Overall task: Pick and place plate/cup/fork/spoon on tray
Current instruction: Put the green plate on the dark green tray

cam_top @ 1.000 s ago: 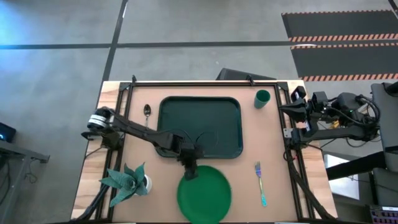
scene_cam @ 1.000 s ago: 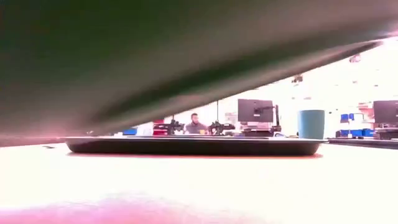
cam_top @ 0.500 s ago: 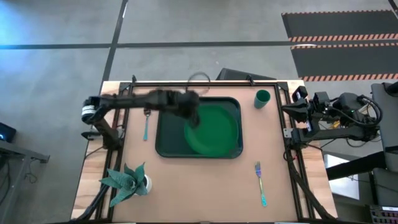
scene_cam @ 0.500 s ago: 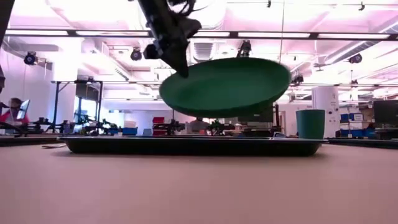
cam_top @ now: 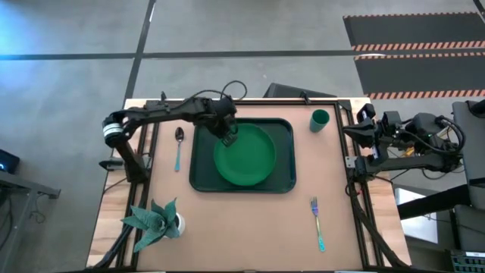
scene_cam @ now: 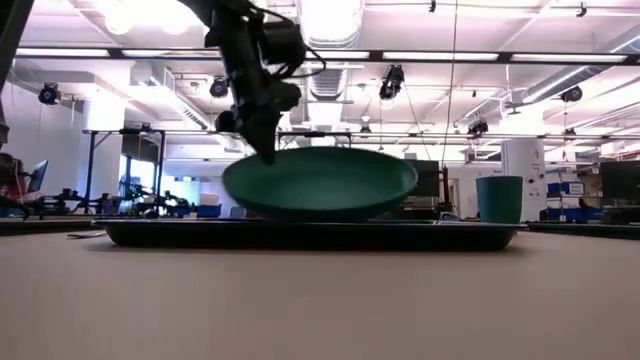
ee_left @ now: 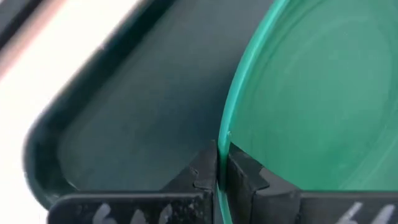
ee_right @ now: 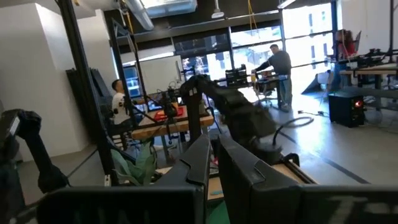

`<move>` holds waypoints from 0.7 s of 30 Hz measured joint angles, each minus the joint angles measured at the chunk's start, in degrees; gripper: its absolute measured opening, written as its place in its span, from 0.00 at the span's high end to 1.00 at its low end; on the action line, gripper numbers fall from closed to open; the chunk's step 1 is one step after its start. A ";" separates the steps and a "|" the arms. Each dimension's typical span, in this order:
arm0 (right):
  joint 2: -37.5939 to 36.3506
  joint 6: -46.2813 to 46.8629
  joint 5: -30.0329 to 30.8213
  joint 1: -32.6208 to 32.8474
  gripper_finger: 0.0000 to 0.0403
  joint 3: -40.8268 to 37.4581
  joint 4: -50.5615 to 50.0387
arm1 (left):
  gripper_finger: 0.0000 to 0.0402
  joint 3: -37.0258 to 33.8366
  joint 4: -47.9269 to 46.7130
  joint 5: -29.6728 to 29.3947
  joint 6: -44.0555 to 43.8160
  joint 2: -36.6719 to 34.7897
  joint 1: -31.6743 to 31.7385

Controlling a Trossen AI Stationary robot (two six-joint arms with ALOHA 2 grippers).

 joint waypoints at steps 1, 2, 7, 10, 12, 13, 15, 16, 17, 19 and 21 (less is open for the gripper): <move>0.00 -0.32 0.01 0.00 0.94 0.00 0.01 | 1.00 -0.69 0.32 0.40 0.02 0.25 -0.03; 0.00 -0.59 0.01 0.00 0.94 0.00 0.01 | 1.00 -1.29 0.66 0.78 -0.04 0.53 -0.01; 0.00 -0.73 0.79 0.00 0.94 0.00 0.01 | 1.00 -3.60 2.83 4.18 -0.14 1.52 0.04; 0.00 -0.98 1.28 0.00 0.94 0.00 -0.01 | 1.00 -4.29 2.79 4.61 -0.31 2.20 0.04; 0.00 -0.98 1.34 0.00 0.94 0.00 -0.01 | 1.00 -4.40 2.81 4.61 -0.32 2.57 0.05; 0.00 -0.98 1.34 0.00 0.94 0.00 -0.01 | 1.00 -4.41 2.82 4.58 -0.32 2.61 0.05; 0.00 -0.93 1.34 0.00 0.94 0.00 0.00 | 1.00 -4.43 2.88 4.67 -0.29 2.61 0.05; 0.00 -0.92 1.35 0.00 0.94 0.00 0.00 | 1.00 -4.45 2.88 4.69 -0.25 2.61 0.05; 0.00 -0.95 1.39 0.00 0.94 0.00 0.01 | 1.00 -4.49 2.86 4.77 -0.24 2.61 0.05; 0.00 -0.96 1.40 0.00 0.94 0.00 0.01 | 1.00 -4.50 2.82 4.80 -0.22 2.61 0.05; 0.00 -0.97 1.41 0.00 0.94 -0.02 0.01 | 1.00 -4.50 2.90 4.80 -0.14 2.62 0.03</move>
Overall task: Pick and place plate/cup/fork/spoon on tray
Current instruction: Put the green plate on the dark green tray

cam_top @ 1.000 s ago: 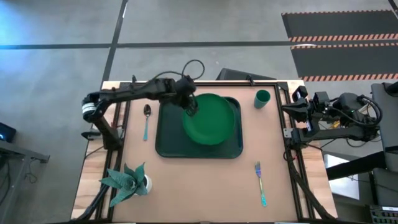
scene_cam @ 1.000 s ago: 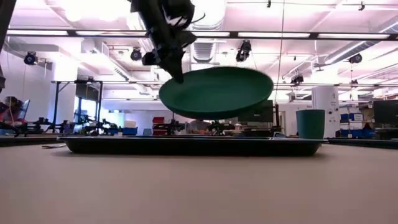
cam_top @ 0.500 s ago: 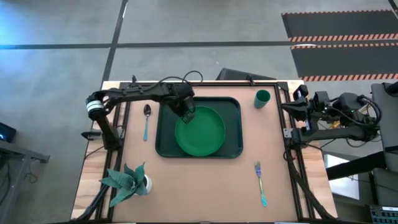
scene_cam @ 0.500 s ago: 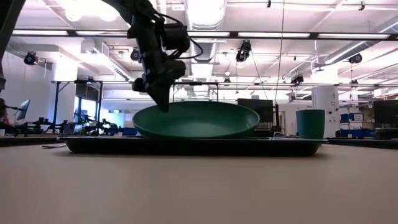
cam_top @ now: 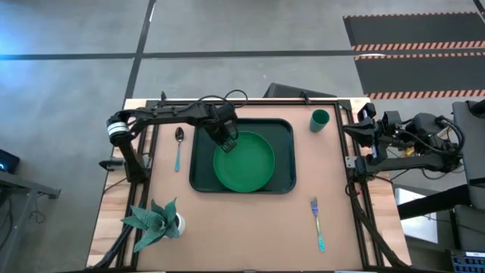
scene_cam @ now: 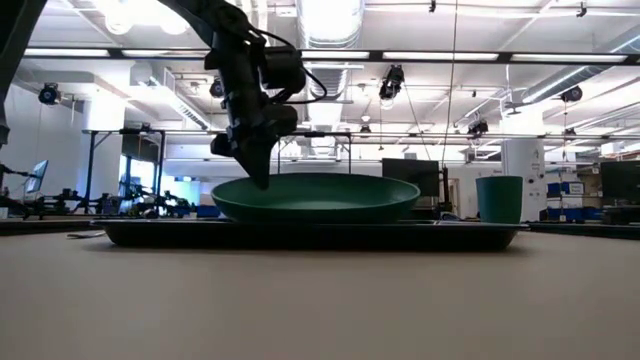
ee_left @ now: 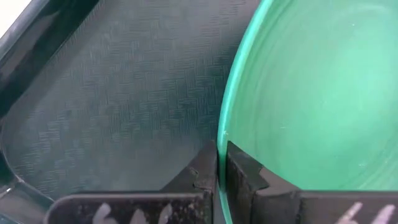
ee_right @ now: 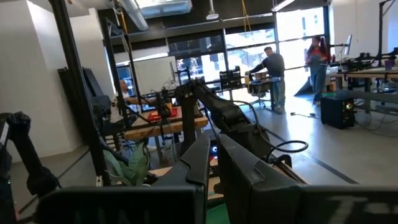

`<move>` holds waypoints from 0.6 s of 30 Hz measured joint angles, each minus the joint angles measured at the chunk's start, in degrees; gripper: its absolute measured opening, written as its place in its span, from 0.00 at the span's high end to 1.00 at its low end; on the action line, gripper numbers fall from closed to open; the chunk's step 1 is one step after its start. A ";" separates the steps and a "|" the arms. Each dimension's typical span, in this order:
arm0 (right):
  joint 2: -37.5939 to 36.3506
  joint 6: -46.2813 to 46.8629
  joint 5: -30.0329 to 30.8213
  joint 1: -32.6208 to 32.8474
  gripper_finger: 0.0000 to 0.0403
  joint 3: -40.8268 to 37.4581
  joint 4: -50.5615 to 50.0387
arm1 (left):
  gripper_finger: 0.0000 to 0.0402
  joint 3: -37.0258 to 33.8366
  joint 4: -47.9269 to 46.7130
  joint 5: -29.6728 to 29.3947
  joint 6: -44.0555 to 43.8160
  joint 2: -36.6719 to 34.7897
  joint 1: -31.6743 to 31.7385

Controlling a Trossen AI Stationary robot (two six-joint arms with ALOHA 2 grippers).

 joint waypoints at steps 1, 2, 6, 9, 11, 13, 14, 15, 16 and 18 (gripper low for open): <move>0.00 0.00 0.00 0.00 0.94 0.02 0.02 | 1.00 -0.02 0.02 0.00 0.02 0.11 0.00; 0.00 0.00 0.00 0.00 0.94 0.02 0.01 | 1.00 -0.02 0.09 -0.01 0.05 0.20 0.01; 0.00 -0.02 0.00 0.00 0.94 0.02 0.02 | 1.00 -0.07 1.51 -0.02 0.12 0.58 0.01; 0.00 0.00 0.00 0.00 0.94 0.02 0.02 | 1.00 -0.07 4.28 -0.11 0.67 0.61 -0.03; 0.00 0.00 0.00 0.00 0.94 0.02 0.02 | 0.99 -0.07 5.37 -0.07 1.72 0.61 -0.05; 0.00 0.12 -0.01 0.00 0.94 0.02 0.02 | 0.96 -0.07 5.58 -0.05 2.29 0.61 -0.09; 0.00 0.19 -0.01 0.00 0.94 0.02 0.04 | 0.94 -0.07 5.57 -0.07 2.27 0.61 -0.09; 0.00 0.25 0.00 0.00 0.94 0.02 0.04 | 0.92 -0.09 5.55 -0.09 2.27 0.61 -0.09; 0.00 0.27 0.00 0.00 0.94 0.02 0.04 | 0.90 -0.09 5.57 -0.26 2.27 0.61 -0.09; 0.00 0.33 0.00 0.00 0.94 0.02 0.04 | 0.86 -0.09 5.73 -0.47 2.27 0.61 -0.09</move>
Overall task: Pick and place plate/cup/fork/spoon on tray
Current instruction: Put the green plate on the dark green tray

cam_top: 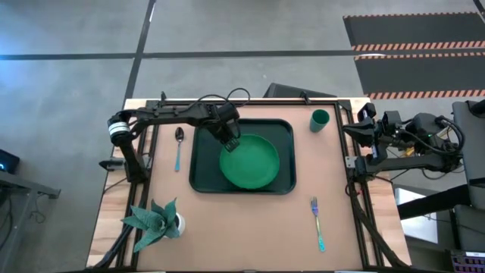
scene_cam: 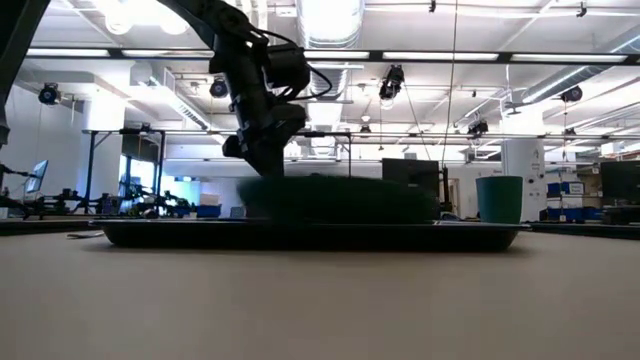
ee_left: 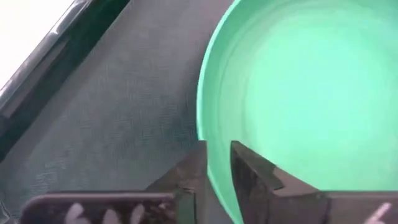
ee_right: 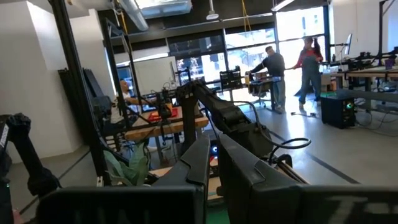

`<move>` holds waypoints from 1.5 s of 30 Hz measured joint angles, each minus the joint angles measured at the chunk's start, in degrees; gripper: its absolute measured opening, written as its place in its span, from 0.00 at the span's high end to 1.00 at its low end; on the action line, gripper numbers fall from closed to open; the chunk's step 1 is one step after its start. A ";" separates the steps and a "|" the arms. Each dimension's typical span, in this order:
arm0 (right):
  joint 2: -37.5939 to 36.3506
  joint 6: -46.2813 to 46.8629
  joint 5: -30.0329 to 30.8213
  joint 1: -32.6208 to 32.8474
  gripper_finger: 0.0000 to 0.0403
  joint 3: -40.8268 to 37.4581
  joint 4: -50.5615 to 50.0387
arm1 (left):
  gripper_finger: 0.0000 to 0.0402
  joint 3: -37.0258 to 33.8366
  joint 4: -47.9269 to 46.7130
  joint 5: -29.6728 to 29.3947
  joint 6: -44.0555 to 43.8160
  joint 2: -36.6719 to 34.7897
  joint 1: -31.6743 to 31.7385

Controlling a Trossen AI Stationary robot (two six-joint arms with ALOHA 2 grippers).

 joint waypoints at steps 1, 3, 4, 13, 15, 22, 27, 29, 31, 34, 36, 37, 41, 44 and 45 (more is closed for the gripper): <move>0.00 0.02 -0.02 0.00 0.94 0.00 0.00 | 0.84 0.00 0.14 -0.10 0.00 0.00 0.00; 0.00 0.04 0.00 0.00 0.94 0.00 0.00 | 0.81 0.00 0.54 -0.25 -0.03 0.00 0.00; 0.00 0.04 -0.01 0.00 0.94 0.00 0.00 | 0.80 0.00 0.64 -0.27 -0.04 0.00 0.01; 0.00 0.06 -0.02 0.00 0.94 0.00 0.00 | 0.78 0.00 0.63 -0.34 2.34 0.00 0.02; 0.00 0.06 -0.02 0.00 0.94 0.00 0.00 | 0.78 0.00 0.63 -0.36 2.34 0.00 0.02; 0.00 0.87 -0.02 0.00 0.94 0.00 -0.56 | 0.78 0.00 0.68 -1.92 2.36 0.00 0.02; 0.02 3.77 6.65 0.00 0.94 0.00 -6.69 | 0.78 0.02 2.26 -3.26 2.36 0.00 0.04; 0.05 5.67 9.79 -0.01 0.94 -0.01 -9.95 | 0.78 0.03 3.49 -3.24 2.37 -0.02 0.04; 0.20 7.43 10.43 0.00 0.94 0.00 -10.78 | 0.78 0.04 3.44 -3.24 2.36 -0.02 0.04; 0.22 8.30 10.35 0.00 0.94 0.00 -10.14 | 0.78 0.04 0.19 -3.32 2.38 -0.08 0.04; 0.22 8.27 10.32 0.00 0.94 0.00 -9.85 | 0.78 0.04 -4.06 -4.78 2.45 -0.09 0.04; 0.22 8.14 10.25 0.00 0.94 0.00 -9.70 | 0.78 0.04 -6.39 -6.01 2.45 -0.09 0.04; 0.20 7.65 10.23 0.00 0.94 0.00 -8.95 | 0.78 -0.12 -16.28 -9.83 2.30 -0.09 0.06; 0.20 7.65 10.21 0.00 0.94 0.00 -8.99 | 0.78 -0.45 -19.06 -9.94 1.37 -0.09 0.05; 0.20 7.64 10.22 0.00 0.94 0.00 -8.97 | 0.78 -0.61 -19.02 -9.86 1.13 -0.09 0.04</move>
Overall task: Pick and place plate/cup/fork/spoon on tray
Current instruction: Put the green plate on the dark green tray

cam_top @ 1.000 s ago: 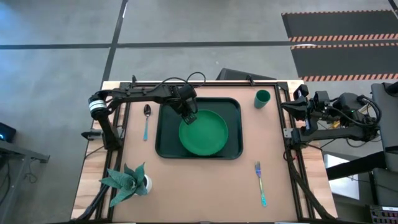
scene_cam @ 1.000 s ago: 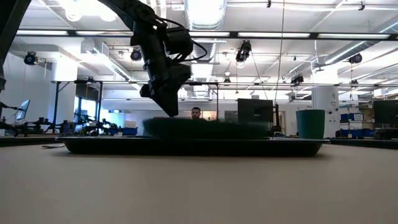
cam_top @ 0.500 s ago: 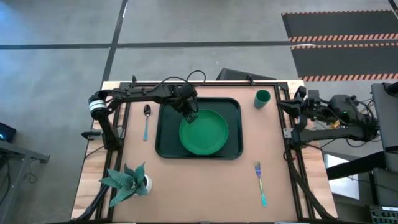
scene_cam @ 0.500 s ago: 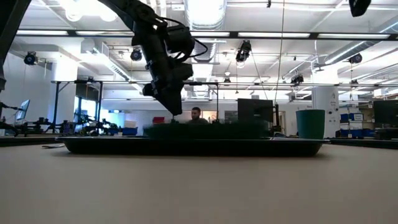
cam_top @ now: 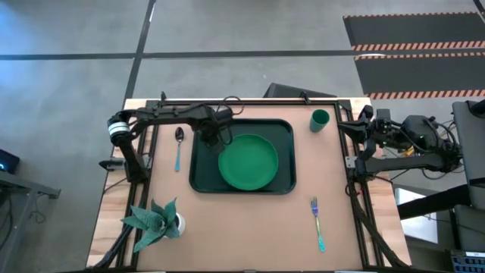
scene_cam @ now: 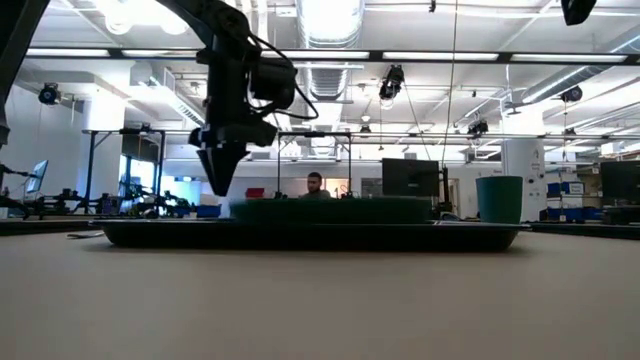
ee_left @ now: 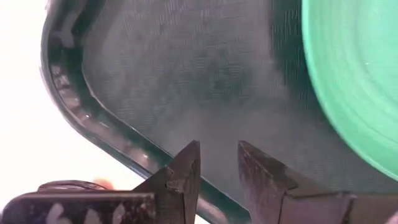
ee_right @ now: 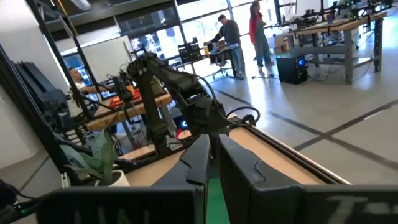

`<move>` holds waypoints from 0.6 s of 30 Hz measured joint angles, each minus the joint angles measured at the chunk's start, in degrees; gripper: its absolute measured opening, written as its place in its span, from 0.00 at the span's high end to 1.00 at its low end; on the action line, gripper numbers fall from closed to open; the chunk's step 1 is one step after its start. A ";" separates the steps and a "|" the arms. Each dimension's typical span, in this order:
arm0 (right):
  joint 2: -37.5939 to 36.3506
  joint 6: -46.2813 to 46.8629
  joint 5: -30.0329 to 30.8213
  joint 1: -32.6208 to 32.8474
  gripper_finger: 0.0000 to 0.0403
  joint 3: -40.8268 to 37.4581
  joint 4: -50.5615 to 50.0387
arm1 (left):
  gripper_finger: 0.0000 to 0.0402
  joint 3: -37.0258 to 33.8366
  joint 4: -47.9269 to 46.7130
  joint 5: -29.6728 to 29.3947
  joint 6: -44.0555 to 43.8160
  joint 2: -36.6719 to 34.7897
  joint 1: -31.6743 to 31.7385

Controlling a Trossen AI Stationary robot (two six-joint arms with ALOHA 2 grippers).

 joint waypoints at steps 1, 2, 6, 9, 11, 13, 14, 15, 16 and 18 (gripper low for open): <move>-0.01 -0.01 0.01 0.00 0.94 0.00 0.01 | 0.78 -0.25 0.12 0.19 -0.19 0.00 0.00; -0.01 -0.01 0.01 0.00 0.94 0.00 -0.01 | 0.78 -0.57 0.20 0.48 -0.24 0.00 0.00; -0.01 -0.01 0.03 0.00 0.94 0.00 0.01 | 0.78 -2.87 3.45 3.62 -1.98 -0.02 0.00; -0.01 -0.01 0.04 0.00 0.94 0.00 -0.01 | 0.78 -5.15 6.78 6.66 -3.35 -0.02 -0.18; -0.01 -0.01 0.21 0.00 0.94 0.00 0.01 | 0.78 -6.61 9.84 7.59 -3.69 -0.02 -0.53; -0.01 -0.01 0.21 0.00 0.94 0.00 -0.01 | 0.78 -8.04 12.29 8.40 -4.87 -0.02 -0.76; -0.01 -0.01 0.21 0.00 0.94 0.00 0.01 | 0.78 -8.48 13.14 9.11 -4.97 -0.02 -0.87; -0.01 -0.01 0.21 0.00 0.94 0.00 0.03 | 0.78 -8.81 14.09 9.93 -5.06 -0.02 -0.99; -0.01 -0.01 0.21 0.00 0.94 0.00 0.03 | 0.78 -9.10 15.39 10.72 -5.28 -0.02 -1.17; -0.01 -0.01 0.23 0.00 0.94 0.00 0.01 | 0.78 -9.46 17.64 11.45 -6.38 0.00 -1.47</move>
